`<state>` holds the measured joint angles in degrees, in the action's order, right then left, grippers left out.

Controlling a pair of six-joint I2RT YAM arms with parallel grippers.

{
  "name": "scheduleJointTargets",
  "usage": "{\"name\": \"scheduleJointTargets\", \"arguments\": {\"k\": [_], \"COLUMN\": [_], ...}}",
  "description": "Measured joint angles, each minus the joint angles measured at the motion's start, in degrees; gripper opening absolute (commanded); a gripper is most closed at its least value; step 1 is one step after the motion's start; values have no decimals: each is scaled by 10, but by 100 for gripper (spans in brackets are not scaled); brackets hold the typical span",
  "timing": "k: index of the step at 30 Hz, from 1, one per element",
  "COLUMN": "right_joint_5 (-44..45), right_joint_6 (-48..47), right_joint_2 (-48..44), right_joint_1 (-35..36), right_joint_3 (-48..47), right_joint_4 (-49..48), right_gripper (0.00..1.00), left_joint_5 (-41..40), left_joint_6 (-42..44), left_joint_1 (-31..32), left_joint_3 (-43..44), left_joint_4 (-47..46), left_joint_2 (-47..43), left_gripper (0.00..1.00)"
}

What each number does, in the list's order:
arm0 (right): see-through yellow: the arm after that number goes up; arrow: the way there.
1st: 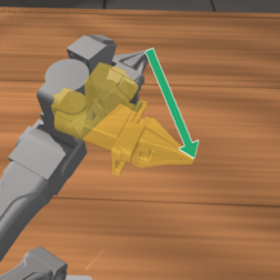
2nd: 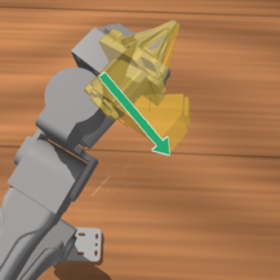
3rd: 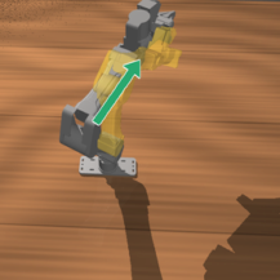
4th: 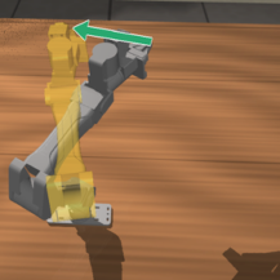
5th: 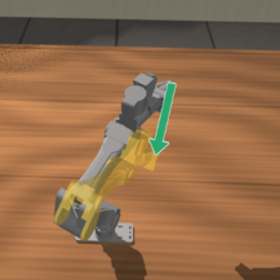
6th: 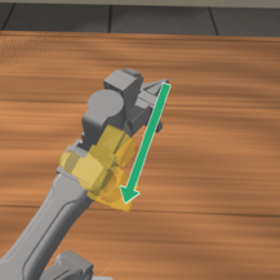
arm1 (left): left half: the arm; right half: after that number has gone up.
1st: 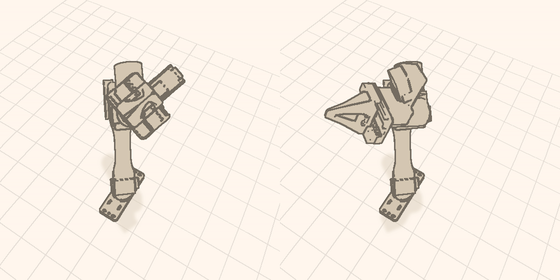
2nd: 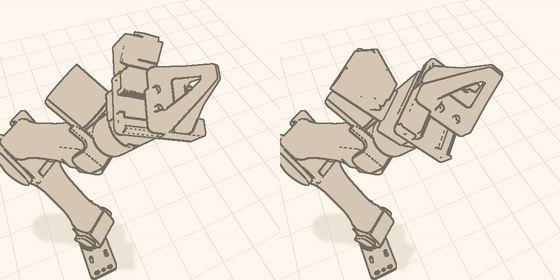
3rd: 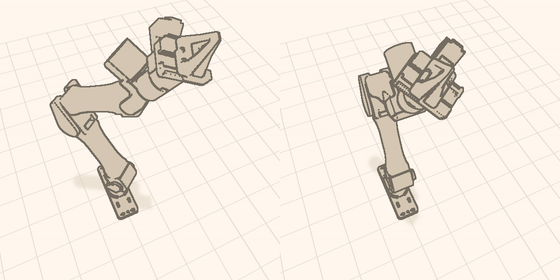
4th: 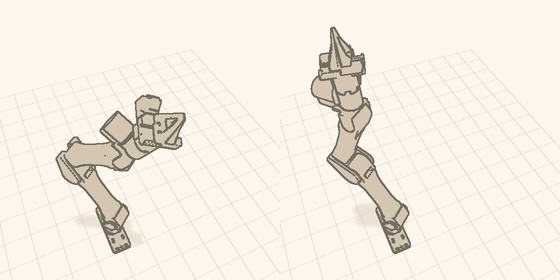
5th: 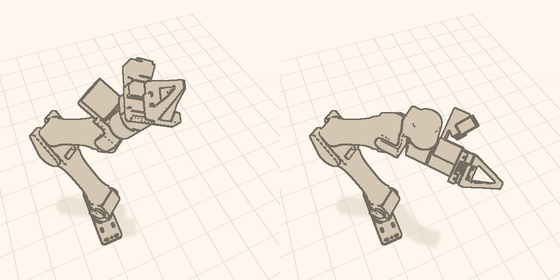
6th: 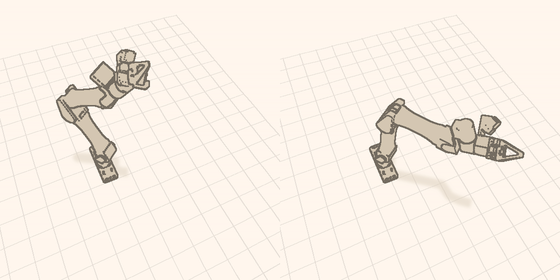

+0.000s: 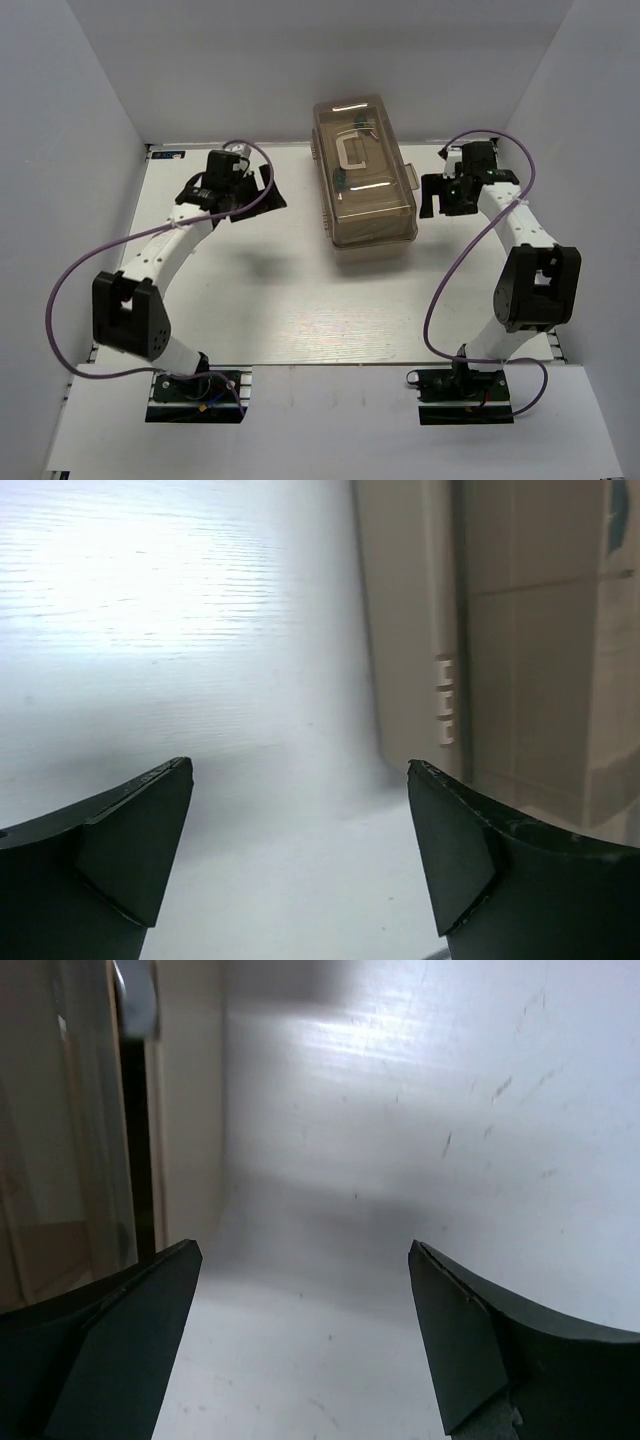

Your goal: Sort the tools into containers

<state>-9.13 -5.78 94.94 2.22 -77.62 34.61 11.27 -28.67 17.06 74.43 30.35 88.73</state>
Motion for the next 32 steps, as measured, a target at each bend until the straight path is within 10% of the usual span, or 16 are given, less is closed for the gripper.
{"name": "scheduleJointTargets", "arguments": {"k": [32], "right_joint_5": [-80], "right_joint_6": [-13], "right_joint_2": [-139], "right_joint_1": [-3], "right_joint_3": [70], "right_joint_4": [83], "right_gripper": [90], "left_joint_5": [-83], "left_joint_6": [70], "left_joint_1": [-3], "left_joint_3": [-176], "left_joint_4": [-30], "left_joint_2": [-234], "left_gripper": [100]}}
